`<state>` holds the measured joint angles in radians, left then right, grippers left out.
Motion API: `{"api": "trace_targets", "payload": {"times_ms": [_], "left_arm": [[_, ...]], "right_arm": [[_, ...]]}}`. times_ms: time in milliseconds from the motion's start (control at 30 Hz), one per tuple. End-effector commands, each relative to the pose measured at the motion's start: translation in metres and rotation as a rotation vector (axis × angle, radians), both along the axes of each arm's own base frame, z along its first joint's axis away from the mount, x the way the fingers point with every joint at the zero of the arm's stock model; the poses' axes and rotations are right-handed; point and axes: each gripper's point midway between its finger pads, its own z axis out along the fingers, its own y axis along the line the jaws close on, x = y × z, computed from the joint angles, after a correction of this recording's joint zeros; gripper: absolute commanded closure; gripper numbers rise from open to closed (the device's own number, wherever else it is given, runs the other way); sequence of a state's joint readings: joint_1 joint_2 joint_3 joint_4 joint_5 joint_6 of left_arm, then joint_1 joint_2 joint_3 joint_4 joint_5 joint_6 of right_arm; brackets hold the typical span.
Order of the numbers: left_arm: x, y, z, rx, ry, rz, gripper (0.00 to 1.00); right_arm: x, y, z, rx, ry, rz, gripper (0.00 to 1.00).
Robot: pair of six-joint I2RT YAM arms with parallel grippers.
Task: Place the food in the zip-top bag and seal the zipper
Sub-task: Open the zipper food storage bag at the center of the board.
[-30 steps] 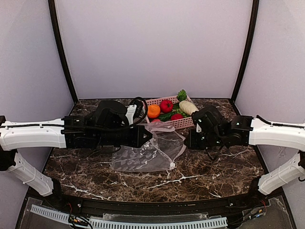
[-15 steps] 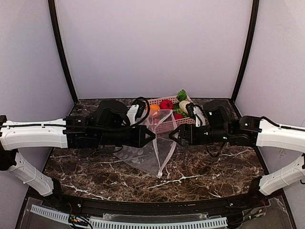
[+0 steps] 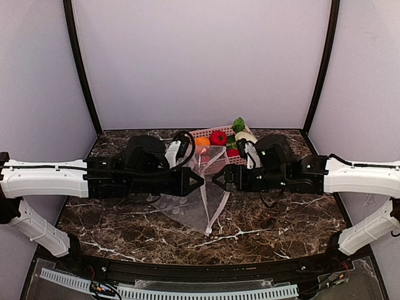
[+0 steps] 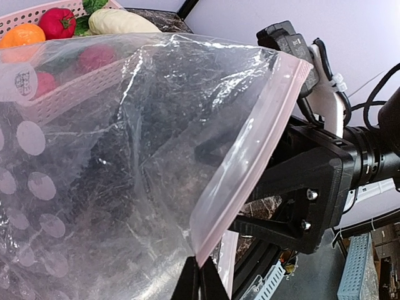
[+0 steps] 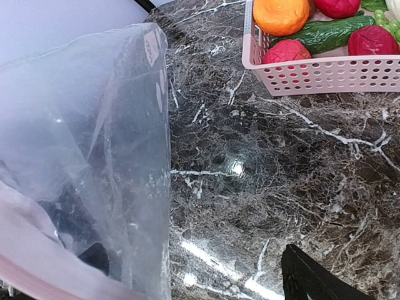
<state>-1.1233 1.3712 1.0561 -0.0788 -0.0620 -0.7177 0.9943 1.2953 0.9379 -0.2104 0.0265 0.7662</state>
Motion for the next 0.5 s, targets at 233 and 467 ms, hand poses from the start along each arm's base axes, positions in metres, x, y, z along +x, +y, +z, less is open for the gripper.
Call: {"api": "trace_targets", "payload": {"times_ms": [233,467], "left_arm": [[-0.006,0.005,0.02,-0.102,-0.001,-0.003,0.99],[-0.005,0.009,0.036,-0.141,-0.032,0.01,0.99]], "right_arm": [[0.011,0.023,-0.011,0.04,-0.053,-0.073,0.05],[0.022,0.016,-0.035,-0.036,-0.058,-0.151,0.06]]}}
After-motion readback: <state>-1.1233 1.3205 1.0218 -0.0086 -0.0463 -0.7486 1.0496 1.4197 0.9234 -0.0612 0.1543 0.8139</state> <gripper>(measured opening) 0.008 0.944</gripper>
